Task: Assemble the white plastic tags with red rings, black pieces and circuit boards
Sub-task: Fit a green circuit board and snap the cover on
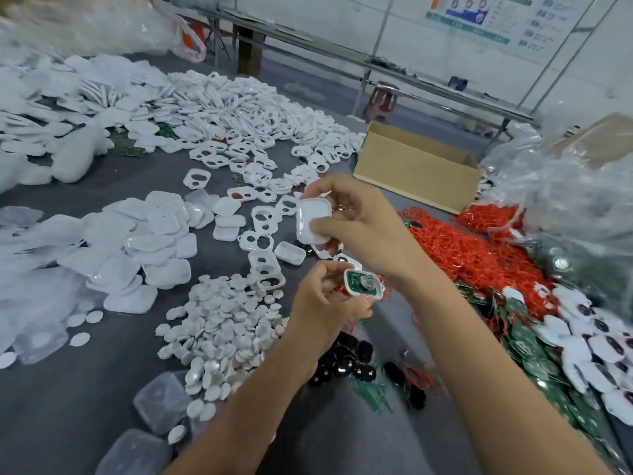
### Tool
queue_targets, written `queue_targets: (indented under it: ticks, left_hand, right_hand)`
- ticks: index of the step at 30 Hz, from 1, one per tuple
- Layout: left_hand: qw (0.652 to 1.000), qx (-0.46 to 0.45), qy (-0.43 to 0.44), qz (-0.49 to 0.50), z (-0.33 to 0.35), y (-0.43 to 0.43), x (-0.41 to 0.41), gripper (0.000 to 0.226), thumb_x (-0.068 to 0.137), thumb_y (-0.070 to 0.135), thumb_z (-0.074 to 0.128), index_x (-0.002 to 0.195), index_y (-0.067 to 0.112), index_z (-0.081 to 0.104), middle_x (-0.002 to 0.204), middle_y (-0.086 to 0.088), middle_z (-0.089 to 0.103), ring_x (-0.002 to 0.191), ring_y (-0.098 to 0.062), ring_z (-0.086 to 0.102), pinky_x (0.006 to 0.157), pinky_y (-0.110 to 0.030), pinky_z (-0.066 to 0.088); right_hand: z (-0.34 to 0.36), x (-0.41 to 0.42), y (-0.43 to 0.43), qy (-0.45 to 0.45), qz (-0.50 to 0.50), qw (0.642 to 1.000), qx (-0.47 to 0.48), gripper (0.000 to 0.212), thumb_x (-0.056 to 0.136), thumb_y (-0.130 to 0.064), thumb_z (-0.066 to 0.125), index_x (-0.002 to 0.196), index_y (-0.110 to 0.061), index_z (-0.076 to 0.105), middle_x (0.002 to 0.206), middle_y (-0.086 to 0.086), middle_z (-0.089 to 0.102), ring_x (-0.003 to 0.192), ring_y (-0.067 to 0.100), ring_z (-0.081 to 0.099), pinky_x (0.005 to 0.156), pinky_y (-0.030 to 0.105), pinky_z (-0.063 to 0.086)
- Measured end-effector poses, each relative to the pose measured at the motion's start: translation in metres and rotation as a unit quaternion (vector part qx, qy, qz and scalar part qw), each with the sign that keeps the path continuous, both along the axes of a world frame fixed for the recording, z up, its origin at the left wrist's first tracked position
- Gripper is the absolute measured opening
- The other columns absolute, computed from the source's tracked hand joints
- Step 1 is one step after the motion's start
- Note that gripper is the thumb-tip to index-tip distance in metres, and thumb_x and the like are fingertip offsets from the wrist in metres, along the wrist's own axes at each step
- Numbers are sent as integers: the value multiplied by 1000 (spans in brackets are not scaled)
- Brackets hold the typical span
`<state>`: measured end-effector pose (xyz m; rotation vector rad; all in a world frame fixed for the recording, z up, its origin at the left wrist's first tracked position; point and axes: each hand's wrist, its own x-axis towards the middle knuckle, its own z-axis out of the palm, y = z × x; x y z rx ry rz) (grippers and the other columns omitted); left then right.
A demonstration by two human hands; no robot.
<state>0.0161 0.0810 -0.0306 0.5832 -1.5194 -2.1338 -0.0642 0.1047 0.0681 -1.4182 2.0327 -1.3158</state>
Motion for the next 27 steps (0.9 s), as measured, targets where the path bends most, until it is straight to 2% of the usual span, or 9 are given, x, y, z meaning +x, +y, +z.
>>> queue_targets:
  ticks: [3,6,10,13,15,20,24,27]
  left_hand:
    - [1000,1,7,-1,-3,2,0,41,76,-3,78,106,19,61,99,-6,74,81,-23,71,64,-35,56]
    - [1000,1,16,2,-5,2,0,35,78,-3,77,106,10,61,92,-3,75,76,-24,71,59,-31,55]
    - [1000,-9,3,-2,-2,2,1,37,79,-2,76,111,3,59,93,-12,74,74,-25,71,64,-36,54]
    - [1000,-12,4,0,-1,2,0,38,80,-2,75,114,3,58,94,-14,73,70,-25,70,67,-42,53]
    - [1000,-8,7,-4,-1,2,0,39,79,-3,75,115,2,58,98,-16,73,71,-27,70,65,-41,53]
    - [1000,6,11,-3,-1,1,-1,41,79,-5,74,115,0,55,102,-17,72,69,-26,70,57,-33,53]
    - [1000,13,18,-1,-2,1,-2,40,79,-7,73,114,3,57,101,-10,74,71,-25,71,76,-48,55]
    - [1000,16,22,1,-2,1,-2,38,79,-8,72,112,5,58,100,-9,75,70,-23,72,80,-53,53]
  right_hand:
    - [0,-1,30,-11,-30,998,-53,17,84,0,64,95,-13,67,76,12,66,50,30,60,50,40,52]
    - [-5,-1,50,-18,-64,994,-82,13,85,0,66,92,-10,68,70,6,69,42,22,61,44,30,50]
    - [-15,-1,63,-39,-106,989,-100,11,83,1,69,84,-10,66,68,7,70,41,26,61,41,28,49]
    - [-21,-1,66,-30,-135,983,-118,13,82,0,70,77,-9,62,62,8,67,45,29,62,46,44,54]
    - [-24,-2,67,-14,-149,981,-124,17,80,-1,72,73,-11,60,58,6,66,47,28,63,50,51,54]
    - [-27,-6,67,58,-158,977,-130,25,75,-4,77,65,-19,61,66,4,66,58,24,62,55,39,51]
    - [-28,-10,71,127,-184,967,-119,17,73,-12,79,71,-21,66,64,0,58,57,12,46,55,23,37]
    - [-28,-14,74,92,-168,973,-128,13,76,-12,74,75,-19,64,65,17,56,58,28,44,54,35,37]
